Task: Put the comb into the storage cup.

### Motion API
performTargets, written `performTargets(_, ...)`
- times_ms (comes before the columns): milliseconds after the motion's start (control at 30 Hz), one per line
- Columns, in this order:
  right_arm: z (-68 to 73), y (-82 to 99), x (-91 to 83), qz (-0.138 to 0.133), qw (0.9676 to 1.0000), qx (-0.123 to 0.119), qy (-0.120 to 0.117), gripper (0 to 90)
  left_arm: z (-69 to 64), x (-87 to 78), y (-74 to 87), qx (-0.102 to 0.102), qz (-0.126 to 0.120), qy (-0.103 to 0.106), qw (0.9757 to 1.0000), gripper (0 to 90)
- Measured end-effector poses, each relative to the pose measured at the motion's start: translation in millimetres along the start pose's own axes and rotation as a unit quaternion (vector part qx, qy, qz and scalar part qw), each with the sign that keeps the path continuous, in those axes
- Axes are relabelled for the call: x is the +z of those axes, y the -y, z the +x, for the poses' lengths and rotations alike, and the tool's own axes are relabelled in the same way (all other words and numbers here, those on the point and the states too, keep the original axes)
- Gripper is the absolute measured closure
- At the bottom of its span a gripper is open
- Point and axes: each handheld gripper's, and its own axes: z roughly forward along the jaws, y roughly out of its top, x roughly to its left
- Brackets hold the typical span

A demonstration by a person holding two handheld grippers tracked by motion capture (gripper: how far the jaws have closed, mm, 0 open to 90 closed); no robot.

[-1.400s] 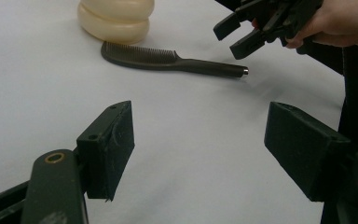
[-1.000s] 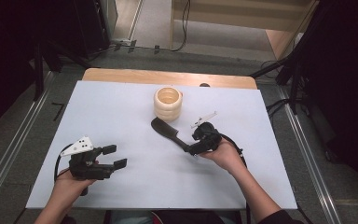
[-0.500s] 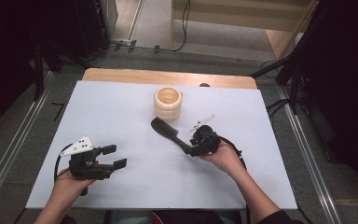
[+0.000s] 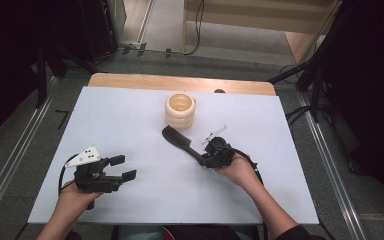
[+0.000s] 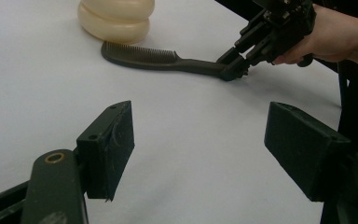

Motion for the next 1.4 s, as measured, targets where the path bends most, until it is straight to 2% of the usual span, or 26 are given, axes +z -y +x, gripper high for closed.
performTargets(200,1.3,0.6,0.8,0.000,1.0000,-0.001,0.006,69.2,0.0,0.8,-0.2,0.001,0.002,-0.002,1.0000,24.9)
performTargets(400,0.9,1.7,1.7,-0.003,0.9999,0.010,0.004,70.0,-0.7,2.7,-0.4,-0.001,0.005,-0.001,1.0000,24.9)
performTargets(567,3.7,6.4,2.2,-0.020,0.9997,0.003,0.014,70.3,0.0,3.9,-1.2,-0.003,0.007,0.002,1.0000,24.9)
performTargets(800,3.3,5.7,1.2,-0.019,0.9997,-0.009,0.013,70.5,1.6,4.4,-1.6,-0.010,0.014,0.003,0.9998,24.9)
performTargets(1067,2.3,4.2,-2.4,-0.026,0.9996,-0.009,-0.006,70.5,2.3,4.6,-2.0,-0.019,0.015,0.004,0.9997,24.8)
performTargets(1133,4.5,2.4,-4.5,-0.026,0.9995,-0.017,-0.009,70.5,2.4,4.8,-1.9,-0.019,0.017,0.002,0.9997,24.8)
performTargets(1400,9.9,-0.9,-14.2,-0.058,0.9977,-0.017,-0.031,70.5,2.6,5.9,-2.4,-0.023,0.021,0.002,0.9995,24.3)
